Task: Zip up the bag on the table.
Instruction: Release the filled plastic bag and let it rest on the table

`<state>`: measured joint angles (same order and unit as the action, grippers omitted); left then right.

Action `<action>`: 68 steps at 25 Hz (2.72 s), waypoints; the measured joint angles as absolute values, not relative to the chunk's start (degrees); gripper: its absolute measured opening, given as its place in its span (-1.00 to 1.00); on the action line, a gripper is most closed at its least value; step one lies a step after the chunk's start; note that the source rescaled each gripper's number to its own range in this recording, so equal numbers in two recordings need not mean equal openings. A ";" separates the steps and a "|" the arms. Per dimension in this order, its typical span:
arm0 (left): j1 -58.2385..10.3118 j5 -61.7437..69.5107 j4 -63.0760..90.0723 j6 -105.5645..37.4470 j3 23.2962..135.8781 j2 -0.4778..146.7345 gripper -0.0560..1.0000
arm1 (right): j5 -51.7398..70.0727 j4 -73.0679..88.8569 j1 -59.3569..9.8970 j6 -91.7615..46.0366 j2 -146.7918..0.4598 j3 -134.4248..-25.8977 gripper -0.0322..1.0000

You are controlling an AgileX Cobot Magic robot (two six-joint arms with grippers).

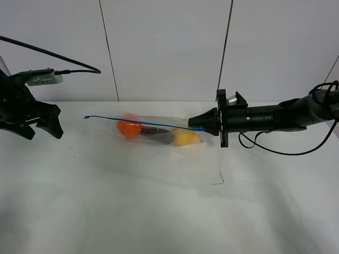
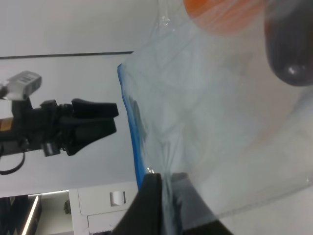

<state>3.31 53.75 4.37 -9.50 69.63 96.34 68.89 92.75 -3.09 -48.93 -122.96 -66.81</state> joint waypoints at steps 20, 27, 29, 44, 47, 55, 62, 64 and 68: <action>3.35 67.92 -0.53 -2.66 53.38 82.28 0.95 | 68.89 92.75 -3.09 -48.93 -122.96 -66.81 -0.94; 3.35 66.73 -0.53 -2.55 38.34 63.92 0.95 | 68.89 92.75 -3.09 -48.93 -122.96 -66.81 -0.94; 3.35 64.14 -0.53 -2.55 34.54 58.65 0.95 | 68.89 92.75 -3.09 -48.93 -122.96 -66.81 -0.94; 3.35 60.71 -0.71 -2.55 28.34 31.55 0.95 | 68.89 92.75 -3.09 -48.93 -122.96 -66.81 -0.94; 3.35 60.65 -0.77 -2.55 28.34 28.71 0.95 | 68.89 92.75 -3.09 -48.93 -122.96 -66.81 -0.94; 3.23 60.60 -0.77 -2.55 28.34 20.49 0.95 | 68.89 92.75 -3.09 -48.93 -122.96 -66.81 -0.94; 0.51 60.64 -0.72 -2.55 28.34 16.49 0.95 | 68.84 92.75 -3.09 -48.93 -122.96 -66.81 -0.94; 0.39 60.65 -0.78 -2.55 28.34 15.41 0.95 | 68.84 92.75 -3.09 -48.93 -122.96 -66.81 -0.94; 0.39 60.60 -0.78 -2.55 28.34 10.84 0.95 | 68.84 92.75 -3.09 -48.93 -122.96 -66.81 -0.94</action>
<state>0.39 60.60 -0.78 -2.55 28.34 10.84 68.84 92.75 -3.09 -48.93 -122.96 -66.81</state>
